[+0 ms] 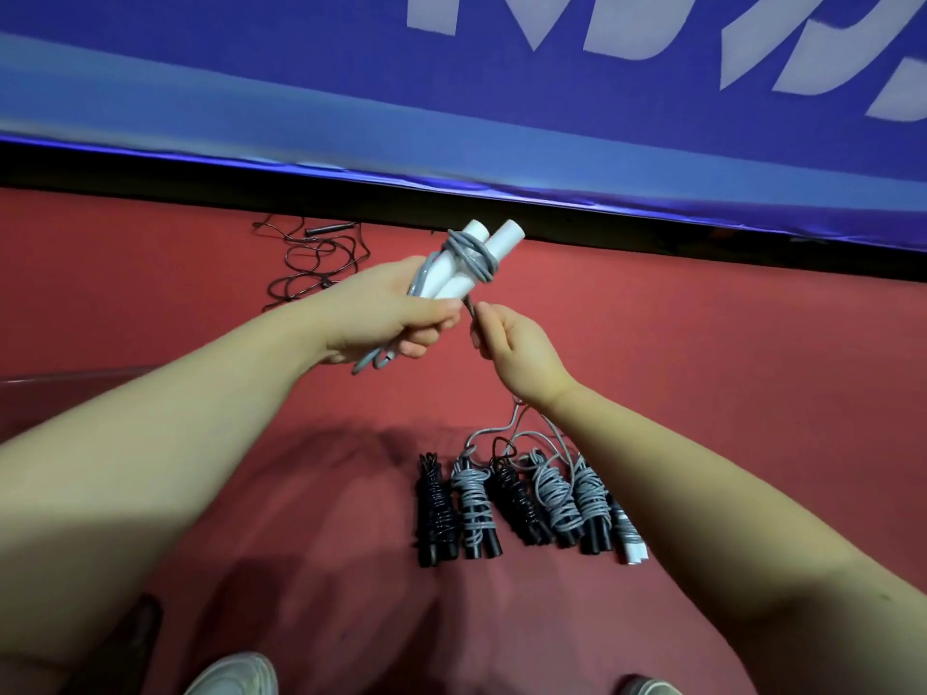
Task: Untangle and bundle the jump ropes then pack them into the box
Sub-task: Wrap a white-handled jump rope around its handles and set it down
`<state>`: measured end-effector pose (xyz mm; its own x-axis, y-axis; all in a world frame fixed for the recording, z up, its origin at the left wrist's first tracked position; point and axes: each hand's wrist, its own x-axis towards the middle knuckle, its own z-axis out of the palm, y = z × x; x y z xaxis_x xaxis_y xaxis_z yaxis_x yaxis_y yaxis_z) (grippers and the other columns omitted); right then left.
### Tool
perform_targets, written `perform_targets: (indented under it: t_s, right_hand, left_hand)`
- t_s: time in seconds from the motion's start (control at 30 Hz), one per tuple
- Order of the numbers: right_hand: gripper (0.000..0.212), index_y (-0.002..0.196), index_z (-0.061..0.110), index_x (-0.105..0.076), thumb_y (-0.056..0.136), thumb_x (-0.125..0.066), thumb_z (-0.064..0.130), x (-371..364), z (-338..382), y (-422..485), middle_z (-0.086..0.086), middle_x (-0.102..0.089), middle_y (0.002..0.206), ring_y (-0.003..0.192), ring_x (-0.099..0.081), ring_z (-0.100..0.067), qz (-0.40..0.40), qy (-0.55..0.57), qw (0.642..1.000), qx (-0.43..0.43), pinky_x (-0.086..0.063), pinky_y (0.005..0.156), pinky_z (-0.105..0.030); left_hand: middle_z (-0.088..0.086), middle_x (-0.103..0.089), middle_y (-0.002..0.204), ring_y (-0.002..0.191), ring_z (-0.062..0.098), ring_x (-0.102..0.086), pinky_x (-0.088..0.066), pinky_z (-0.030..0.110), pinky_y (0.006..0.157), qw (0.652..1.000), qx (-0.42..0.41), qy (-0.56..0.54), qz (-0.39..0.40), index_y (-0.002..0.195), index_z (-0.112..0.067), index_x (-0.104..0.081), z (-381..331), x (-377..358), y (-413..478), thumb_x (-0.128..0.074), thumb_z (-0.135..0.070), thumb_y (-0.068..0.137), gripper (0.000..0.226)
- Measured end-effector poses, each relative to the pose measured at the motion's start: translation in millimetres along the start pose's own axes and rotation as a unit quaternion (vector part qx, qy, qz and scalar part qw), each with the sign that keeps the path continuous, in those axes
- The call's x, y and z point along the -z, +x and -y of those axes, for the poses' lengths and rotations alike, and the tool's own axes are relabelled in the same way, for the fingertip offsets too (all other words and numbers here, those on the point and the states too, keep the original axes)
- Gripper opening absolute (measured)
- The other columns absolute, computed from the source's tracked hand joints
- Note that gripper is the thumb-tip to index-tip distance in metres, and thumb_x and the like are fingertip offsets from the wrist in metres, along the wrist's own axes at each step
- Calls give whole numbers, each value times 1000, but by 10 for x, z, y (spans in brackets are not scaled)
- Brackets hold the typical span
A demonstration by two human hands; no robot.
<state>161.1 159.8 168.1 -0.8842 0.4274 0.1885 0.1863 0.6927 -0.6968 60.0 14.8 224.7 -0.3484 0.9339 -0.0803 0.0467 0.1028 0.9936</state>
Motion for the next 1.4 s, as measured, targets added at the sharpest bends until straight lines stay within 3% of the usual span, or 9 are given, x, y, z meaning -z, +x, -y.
perform_targets:
  t_s: [0.13, 0.2, 0.3, 0.4, 0.57, 0.77, 1.07, 1.2, 1.4]
  right_hand:
    - [30, 95, 11, -52, 98, -40, 38, 31, 65, -12, 0, -53, 77, 71, -44, -20, 40, -165, 983, 68, -35, 62, -35]
    - [32, 111, 14, -50, 96, -44, 42, 57, 110, 6, 6, -49, 71, 66, -44, -15, 28, -143, 988, 46, -32, 60, -32]
    - [47, 137, 22, -32, 96, -41, 42, 108, 163, 13, 6, -44, 58, 54, -44, -11, 21, -39, 999, 1, -34, 58, -34]
    - [57, 149, 29, -11, 99, -35, 41, 157, 197, -18, 0, -54, 65, 60, -52, -19, 31, -108, 993, 39, -38, 59, -34]
    - [57, 150, 29, -6, 100, -33, 37, 185, 233, -40, -3, -58, 82, 82, -59, -34, 92, -201, 973, 62, -37, 63, -36]
    - [66, 151, 23, -5, 94, -29, 48, 261, 209, 25, -12, -66, 98, 90, -61, -32, 53, -105, 993, 29, -44, 74, -36]
    - [55, 150, 21, -16, 100, -27, 41, 320, 214, 38, -11, -61, 122, 110, -55, -33, 93, -259, 959, 68, -39, 79, -35]
    - [55, 150, 23, -16, 100, -28, 42, 388, 191, 79, -8, -59, 126, 112, -54, -30, 94, -235, 965, 72, -35, 77, -32]
    - [42, 135, 18, -45, 99, -34, 38, 399, 8, 64, -4, -58, 129, 114, -54, -28, 94, -265, 954, 104, -44, 84, -35]
  left_hand:
    - [5, -50, 74, 45, 9, -42, -37, 20, 41, 994, 9, 78, -76, 97, -16, -41, 115, 128, 46, -50, -13, 98, 9]
    - [4, -52, 73, 45, 10, -44, -38, 22, 42, 984, 20, 157, -83, 96, -24, -43, 180, 186, 25, -53, -18, 96, 12]
    - [5, -50, 69, 43, 11, -39, -34, 24, 41, 985, 36, 160, -54, 97, -24, -43, 247, 218, -13, -55, -19, 95, 13]
    - [3, -51, 65, 41, 11, -40, -35, 24, 39, 971, 50, 231, -32, 94, -24, -43, 246, 197, -31, -55, -27, 95, 12]
    - [1, -54, 65, 39, 9, -47, -44, 23, 42, 954, 69, 293, -7, 86, -17, -41, 232, 131, -21, -55, -31, 94, 22]
    - [0, -50, 61, 44, 13, -46, -44, 26, 43, 970, 53, 236, 16, 82, -17, -41, 177, 134, 29, -58, -30, 93, 24]
    - [0, -51, 58, 41, 14, -44, -40, 25, 41, 954, 81, 286, 23, 87, -16, -47, 119, 81, 39, -59, -38, 91, 25]
    - [-3, -42, 53, 40, 12, -31, -28, 21, 40, 973, 96, 211, -14, 78, -21, -42, 120, 67, 58, -64, -40, 87, 30]
    - [-5, -36, 48, 37, 7, -23, -20, 16, 35, 991, 119, 57, -20, 77, -18, -43, 53, 47, 88, -63, -22, 90, 24]
